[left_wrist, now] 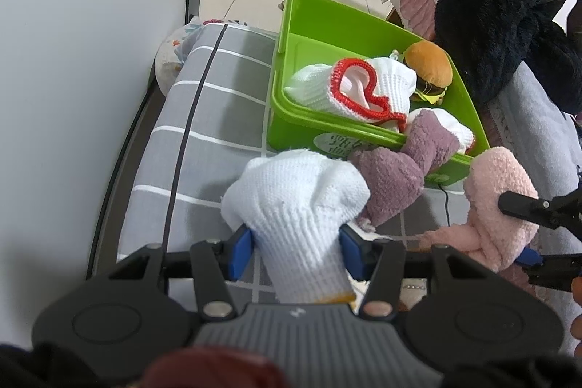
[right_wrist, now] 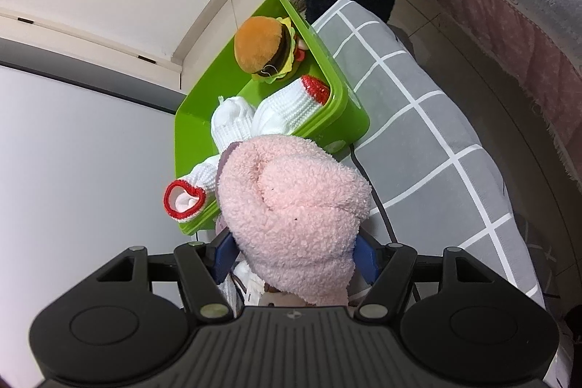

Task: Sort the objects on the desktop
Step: 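Carry the white glove and pink bunny up over the green bin with both grippers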

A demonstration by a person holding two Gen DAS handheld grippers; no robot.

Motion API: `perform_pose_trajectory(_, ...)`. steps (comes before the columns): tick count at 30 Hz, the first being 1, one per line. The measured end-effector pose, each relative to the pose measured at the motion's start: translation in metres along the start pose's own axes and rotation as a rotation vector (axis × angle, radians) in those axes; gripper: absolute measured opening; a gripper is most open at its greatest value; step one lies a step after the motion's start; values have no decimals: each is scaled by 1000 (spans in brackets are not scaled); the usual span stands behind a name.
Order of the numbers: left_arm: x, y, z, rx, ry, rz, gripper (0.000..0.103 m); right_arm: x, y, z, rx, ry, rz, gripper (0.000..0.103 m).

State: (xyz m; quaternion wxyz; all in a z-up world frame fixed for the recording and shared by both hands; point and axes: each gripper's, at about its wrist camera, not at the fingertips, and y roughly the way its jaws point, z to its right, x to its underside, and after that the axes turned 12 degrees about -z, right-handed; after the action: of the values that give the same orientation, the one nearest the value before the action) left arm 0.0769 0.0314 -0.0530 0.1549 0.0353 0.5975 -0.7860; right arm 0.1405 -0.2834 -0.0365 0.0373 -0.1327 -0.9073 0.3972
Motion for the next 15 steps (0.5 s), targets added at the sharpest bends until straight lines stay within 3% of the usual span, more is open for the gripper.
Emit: perform_pose_trajectory(15, 0, -25, 5, 53, 2, 75, 49, 2, -18, -9, -19, -34, 41, 66)
